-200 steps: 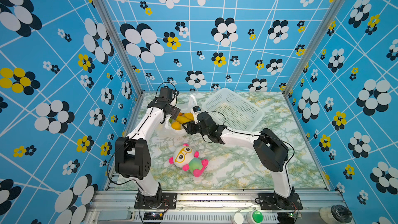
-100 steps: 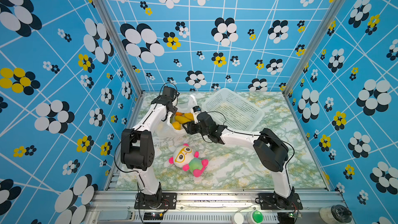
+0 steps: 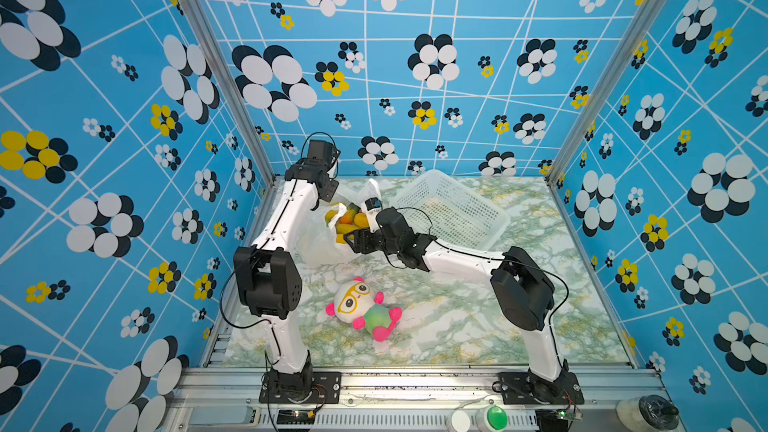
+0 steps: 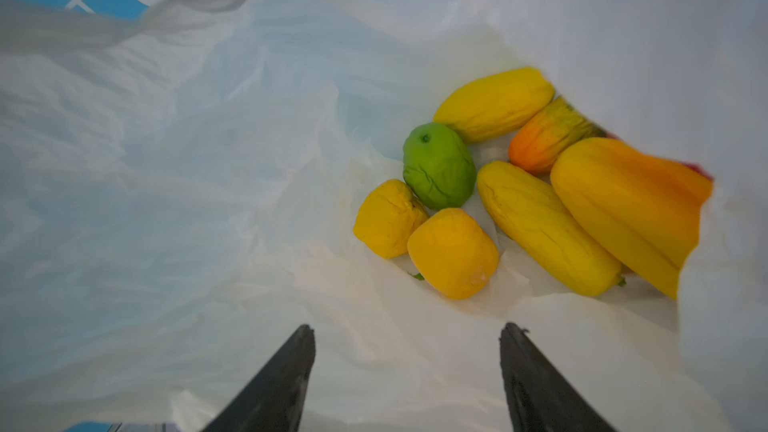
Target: Untie the knot of the plastic bag and take out the fruit
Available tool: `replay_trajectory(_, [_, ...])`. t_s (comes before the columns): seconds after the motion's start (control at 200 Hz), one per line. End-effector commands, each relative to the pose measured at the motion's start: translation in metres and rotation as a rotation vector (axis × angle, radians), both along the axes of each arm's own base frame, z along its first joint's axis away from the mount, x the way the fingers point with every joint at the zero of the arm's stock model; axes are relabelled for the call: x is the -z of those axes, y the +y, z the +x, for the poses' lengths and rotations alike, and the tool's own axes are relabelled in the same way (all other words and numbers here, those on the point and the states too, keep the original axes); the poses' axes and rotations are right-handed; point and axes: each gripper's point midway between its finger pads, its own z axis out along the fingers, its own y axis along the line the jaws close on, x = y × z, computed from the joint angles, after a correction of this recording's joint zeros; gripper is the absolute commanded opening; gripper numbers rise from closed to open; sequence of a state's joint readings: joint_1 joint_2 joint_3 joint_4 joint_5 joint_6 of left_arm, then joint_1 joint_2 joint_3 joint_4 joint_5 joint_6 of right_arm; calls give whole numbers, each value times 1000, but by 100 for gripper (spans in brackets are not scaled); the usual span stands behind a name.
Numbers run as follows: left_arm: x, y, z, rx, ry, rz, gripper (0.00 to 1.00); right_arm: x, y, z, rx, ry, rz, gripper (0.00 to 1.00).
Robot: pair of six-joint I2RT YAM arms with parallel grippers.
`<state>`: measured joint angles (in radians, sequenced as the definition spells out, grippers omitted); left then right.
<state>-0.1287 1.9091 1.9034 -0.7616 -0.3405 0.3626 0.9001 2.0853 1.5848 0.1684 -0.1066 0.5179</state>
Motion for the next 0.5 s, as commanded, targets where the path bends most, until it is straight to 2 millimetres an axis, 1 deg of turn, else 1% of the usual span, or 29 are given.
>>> replay_trajectory(0.0, [-11, -5, 10, 8, 0, 64, 0, 10, -1, 2, -27, 8, -60, 75])
replay_trajectory(0.055, [-23, -12, 17, 21, -20, 42, 0, 7, -2, 4, -28, 1, -63, 77])
replay_trajectory(0.145, [-53, -17, 26, 21, -73, 65, 0, 2, -5, 8, -29, -2, -74, 80])
replay_trajectory(0.24, [-92, -17, 27, 6, -166, 44, 0, -5, -8, 12, -36, -6, -94, 84])
replay_trajectory(0.32, [-123, -21, 23, 8, -242, 16, 0, -8, -10, 13, -35, -15, -109, 86])
replay_trajectory(0.41, [-142, -30, 17, 35, -288, -4, 0, -7, -16, 18, -22, -17, -120, 89])
replay_trajectory(0.445, [-146, -33, 15, 43, -296, 0, 0, -6, -18, 20, -17, -16, -123, 90])
replay_trajectory(0.495, [-149, -33, 13, 39, -302, 13, 0, -5, -20, 23, -12, -12, -126, 92])
